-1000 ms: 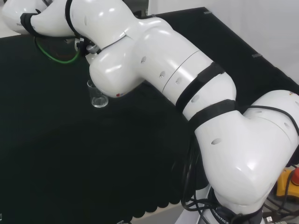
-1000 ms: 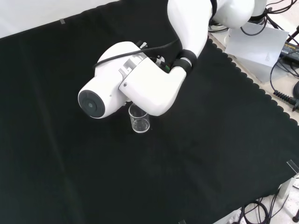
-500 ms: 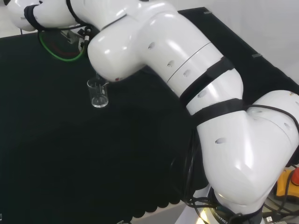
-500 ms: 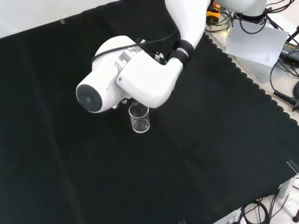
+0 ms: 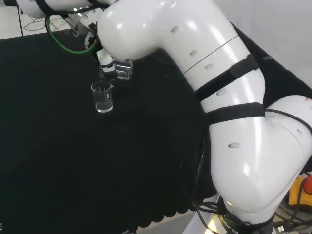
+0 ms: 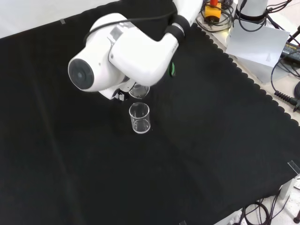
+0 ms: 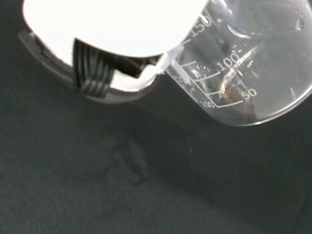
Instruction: Pour the water from the handheld beaker into the one on the table.
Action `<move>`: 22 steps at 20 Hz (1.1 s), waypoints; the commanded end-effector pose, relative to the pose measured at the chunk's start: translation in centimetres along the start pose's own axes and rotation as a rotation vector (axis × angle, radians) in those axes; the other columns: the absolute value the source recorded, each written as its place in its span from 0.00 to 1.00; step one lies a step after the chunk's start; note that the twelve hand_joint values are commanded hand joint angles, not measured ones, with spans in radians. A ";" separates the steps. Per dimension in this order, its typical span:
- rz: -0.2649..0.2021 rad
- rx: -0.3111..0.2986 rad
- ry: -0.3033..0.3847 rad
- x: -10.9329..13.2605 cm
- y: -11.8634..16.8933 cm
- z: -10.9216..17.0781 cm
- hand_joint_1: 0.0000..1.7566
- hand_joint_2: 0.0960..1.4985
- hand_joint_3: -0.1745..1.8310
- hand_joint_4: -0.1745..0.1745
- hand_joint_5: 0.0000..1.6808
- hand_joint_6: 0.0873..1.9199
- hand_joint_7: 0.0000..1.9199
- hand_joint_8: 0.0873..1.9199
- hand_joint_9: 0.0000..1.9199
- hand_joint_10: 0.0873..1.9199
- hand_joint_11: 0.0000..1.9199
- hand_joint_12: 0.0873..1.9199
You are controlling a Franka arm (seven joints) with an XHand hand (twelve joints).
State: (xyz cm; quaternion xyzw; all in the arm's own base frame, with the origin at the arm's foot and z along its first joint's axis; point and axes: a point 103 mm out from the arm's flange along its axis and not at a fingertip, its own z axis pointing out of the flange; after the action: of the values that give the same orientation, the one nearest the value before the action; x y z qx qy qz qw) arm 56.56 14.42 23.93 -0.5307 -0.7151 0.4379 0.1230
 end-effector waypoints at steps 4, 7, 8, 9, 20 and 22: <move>-0.093 -0.124 0.156 -2.0 0.1 0.5 0.81 0.30 0.63 0.00 0.59 0.63 0.56 0.64 0.64 0.58 0.48 0.56; -0.102 -0.147 0.187 -2.7 0.2 0.8 0.81 0.30 0.63 0.00 0.59 0.63 0.56 0.64 0.64 0.58 0.48 0.56; -0.104 -0.153 0.196 -2.9 0.2 0.9 0.81 0.30 0.63 0.00 0.59 0.63 0.56 0.64 0.64 0.58 0.48 0.56; -0.105 -0.158 0.205 -3.1 0.2 1.0 0.81 0.30 0.63 0.00 0.59 0.63 0.56 0.64 0.64 0.58 0.48 0.56; -0.136 -0.214 0.292 -5.1 1.0 2.0 0.81 0.30 0.63 0.00 0.59 0.63 0.56 0.64 0.64 0.58 0.48 0.56; -0.136 -0.227 0.302 -5.4 1.1 2.1 0.81 0.30 0.63 0.00 0.59 0.63 0.56 0.64 0.64 0.58 0.48 0.56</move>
State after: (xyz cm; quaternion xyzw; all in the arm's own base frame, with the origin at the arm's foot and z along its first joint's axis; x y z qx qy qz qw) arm 58.01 9.20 23.57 -0.5501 -0.7638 0.2774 0.1926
